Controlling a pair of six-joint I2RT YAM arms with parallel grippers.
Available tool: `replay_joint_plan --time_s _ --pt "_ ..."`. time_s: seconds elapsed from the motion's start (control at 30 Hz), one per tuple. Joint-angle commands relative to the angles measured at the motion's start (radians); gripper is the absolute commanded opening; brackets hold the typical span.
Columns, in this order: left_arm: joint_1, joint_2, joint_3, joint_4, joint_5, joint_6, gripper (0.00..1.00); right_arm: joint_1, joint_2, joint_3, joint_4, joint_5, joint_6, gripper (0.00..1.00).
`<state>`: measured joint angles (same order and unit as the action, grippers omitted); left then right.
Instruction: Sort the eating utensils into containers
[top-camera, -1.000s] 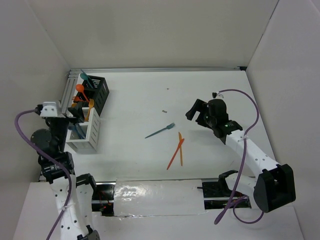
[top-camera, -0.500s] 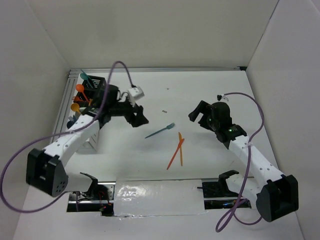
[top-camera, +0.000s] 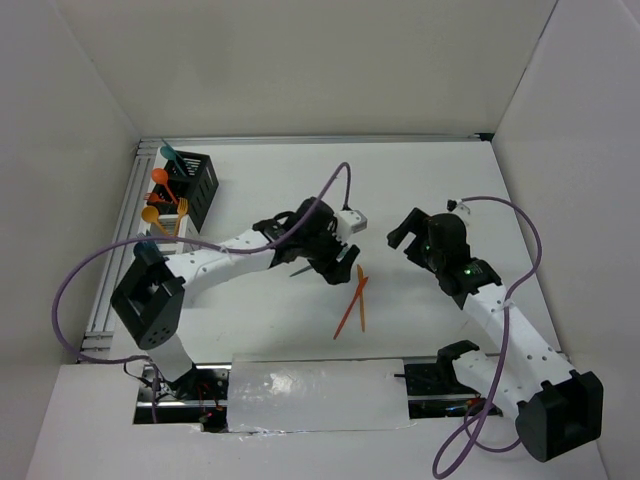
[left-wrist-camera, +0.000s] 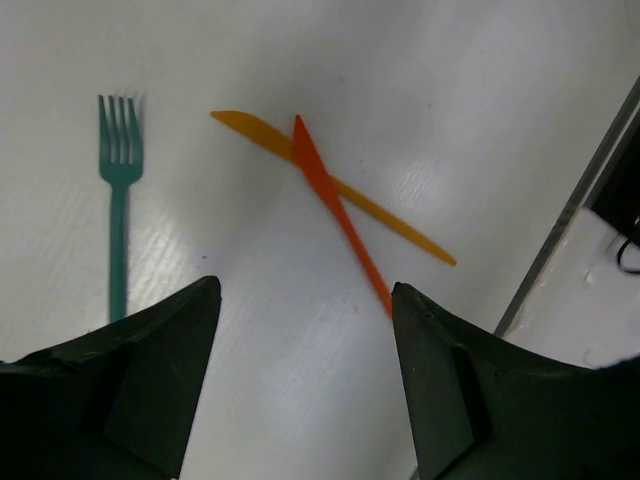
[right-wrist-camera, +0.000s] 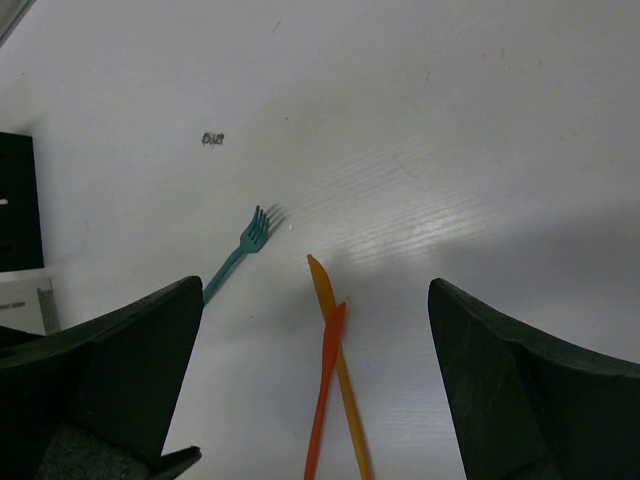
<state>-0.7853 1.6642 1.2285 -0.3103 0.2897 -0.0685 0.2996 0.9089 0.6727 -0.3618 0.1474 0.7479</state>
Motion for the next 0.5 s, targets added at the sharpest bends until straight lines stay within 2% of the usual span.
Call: replay_joint_plan --time_s 0.0,0.1,0.13,0.2,0.27,0.47 --pt "-0.083 0.049 0.060 -0.035 -0.182 -0.253 0.79 -0.008 -0.018 0.002 -0.041 0.049 0.014 1.00" --pt "-0.120 0.084 0.074 -0.099 -0.245 -0.345 0.76 -0.010 -0.013 0.013 -0.089 0.067 0.042 1.00" --pt "-0.130 0.091 0.086 -0.116 -0.286 -0.356 0.68 -0.008 -0.010 0.024 -0.123 0.078 0.050 1.00" --pt "-0.143 0.111 0.098 -0.153 -0.288 -0.370 0.67 -0.008 -0.010 0.024 -0.144 0.078 0.070 1.00" --pt "-0.187 0.152 0.101 -0.182 -0.374 -0.401 0.67 -0.010 -0.024 0.013 -0.160 0.078 0.091 1.00" --pt "-0.229 0.200 0.108 -0.199 -0.336 -0.462 0.67 -0.011 -0.110 0.001 -0.230 0.078 0.087 1.00"
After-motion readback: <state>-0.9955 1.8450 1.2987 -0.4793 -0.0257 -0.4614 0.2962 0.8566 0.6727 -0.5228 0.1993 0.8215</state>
